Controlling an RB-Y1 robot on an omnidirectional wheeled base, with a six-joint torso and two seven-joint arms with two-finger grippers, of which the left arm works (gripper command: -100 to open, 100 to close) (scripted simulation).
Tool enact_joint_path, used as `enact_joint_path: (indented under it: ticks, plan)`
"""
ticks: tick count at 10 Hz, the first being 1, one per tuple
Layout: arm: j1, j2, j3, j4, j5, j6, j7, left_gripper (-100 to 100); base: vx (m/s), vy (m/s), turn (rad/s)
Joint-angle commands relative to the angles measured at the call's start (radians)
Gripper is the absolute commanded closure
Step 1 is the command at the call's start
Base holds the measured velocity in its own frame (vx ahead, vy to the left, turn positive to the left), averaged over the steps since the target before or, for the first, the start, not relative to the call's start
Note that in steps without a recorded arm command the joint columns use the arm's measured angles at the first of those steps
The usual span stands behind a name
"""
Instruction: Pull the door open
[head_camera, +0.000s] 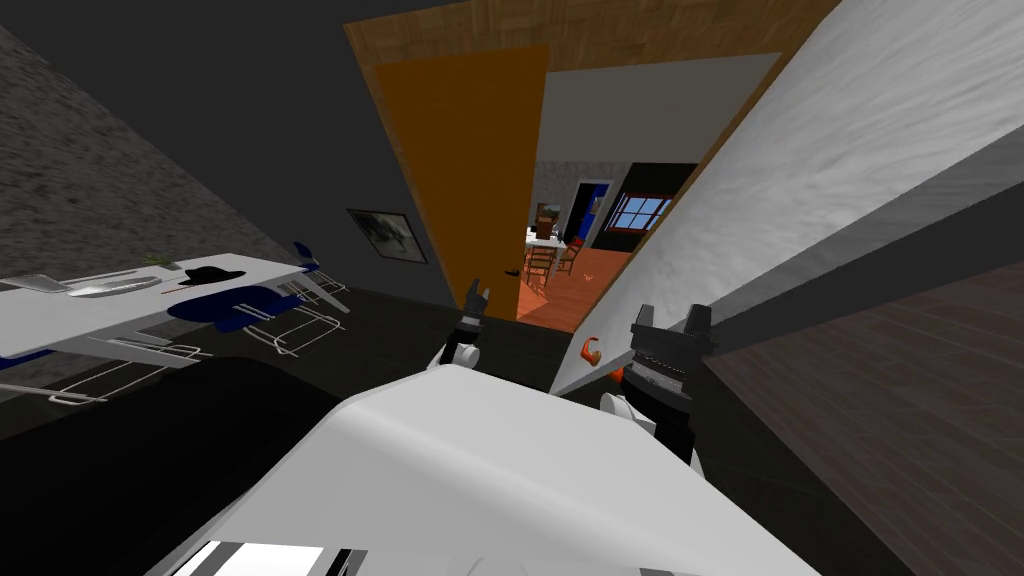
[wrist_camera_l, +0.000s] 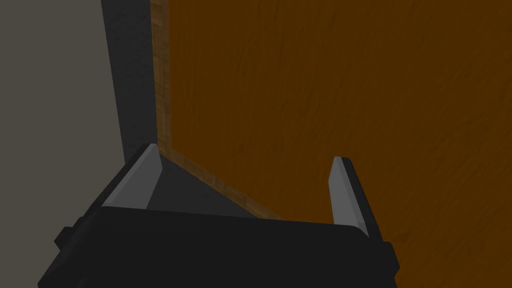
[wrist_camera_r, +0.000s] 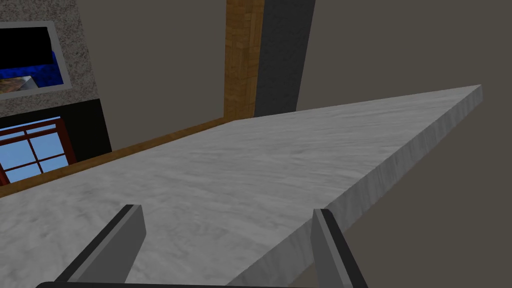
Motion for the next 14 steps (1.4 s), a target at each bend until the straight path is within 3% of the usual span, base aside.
enact_joint_path:
  ticks: [1,14]
  plan:
    - [-0.015,0.003,-0.012,0.042,0.012,-0.009,-0.007,-100,0.088,0.036,0.01]
    - [-0.129,0.031,-0.106,0.381,0.112,-0.087,-0.057,-100,0.088,0.024,0.01]
